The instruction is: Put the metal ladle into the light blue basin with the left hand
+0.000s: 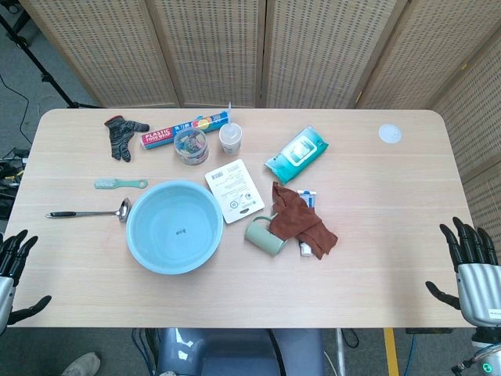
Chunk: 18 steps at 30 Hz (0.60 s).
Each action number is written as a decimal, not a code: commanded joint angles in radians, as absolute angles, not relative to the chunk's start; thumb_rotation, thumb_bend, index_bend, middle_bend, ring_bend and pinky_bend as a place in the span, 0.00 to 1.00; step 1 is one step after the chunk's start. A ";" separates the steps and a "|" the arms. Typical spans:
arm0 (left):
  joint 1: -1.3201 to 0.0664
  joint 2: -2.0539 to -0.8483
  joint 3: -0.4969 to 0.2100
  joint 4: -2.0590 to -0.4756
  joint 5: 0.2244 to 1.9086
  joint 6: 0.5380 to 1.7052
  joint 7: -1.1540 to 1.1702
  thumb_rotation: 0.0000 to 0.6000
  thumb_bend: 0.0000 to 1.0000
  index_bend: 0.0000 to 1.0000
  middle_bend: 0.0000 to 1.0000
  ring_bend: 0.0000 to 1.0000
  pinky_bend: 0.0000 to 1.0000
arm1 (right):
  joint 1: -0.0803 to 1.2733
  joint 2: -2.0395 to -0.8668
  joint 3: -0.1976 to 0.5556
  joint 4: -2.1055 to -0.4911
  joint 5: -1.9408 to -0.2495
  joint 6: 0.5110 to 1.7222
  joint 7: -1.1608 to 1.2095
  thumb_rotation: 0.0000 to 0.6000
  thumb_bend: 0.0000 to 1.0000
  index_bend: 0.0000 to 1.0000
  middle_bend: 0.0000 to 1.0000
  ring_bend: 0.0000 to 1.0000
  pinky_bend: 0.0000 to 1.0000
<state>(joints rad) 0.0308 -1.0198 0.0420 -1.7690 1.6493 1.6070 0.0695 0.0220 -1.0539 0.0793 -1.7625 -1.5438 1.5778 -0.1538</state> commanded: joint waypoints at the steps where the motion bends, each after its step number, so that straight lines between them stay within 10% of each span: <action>1: 0.028 -1.021 0.042 -1.768 1.646 1.598 0.075 1.00 0.07 0.00 0.00 0.00 0.00 | 0.024 -1.055 0.080 -1.760 -1.538 1.572 -0.155 1.00 0.00 0.00 0.00 0.00 0.00; 13: 0.020 -1.026 0.029 -1.731 1.667 1.621 0.002 1.00 0.10 0.00 0.00 0.00 0.00 | 0.028 -1.055 0.077 -1.767 -1.534 1.559 -0.153 1.00 0.00 0.00 0.00 0.00 0.00; 15: 0.018 -1.038 0.019 -1.710 1.674 1.638 -0.025 1.00 0.11 0.00 0.15 0.08 0.03 | 0.026 -1.050 0.077 -1.772 -1.539 1.566 -0.146 1.00 0.00 0.00 0.00 0.00 0.00; 18: 0.005 -1.050 0.012 -1.682 1.671 1.629 -0.070 1.00 0.13 0.00 0.59 0.50 0.40 | 0.021 -1.044 0.075 -1.775 -1.546 1.575 -0.133 1.00 0.00 0.00 0.00 0.00 0.00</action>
<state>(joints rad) 0.0146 -1.0399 0.0199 -1.7007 1.6696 1.6309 -0.0464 0.0227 -1.0457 0.0759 -1.7738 -1.5447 1.5735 -0.1354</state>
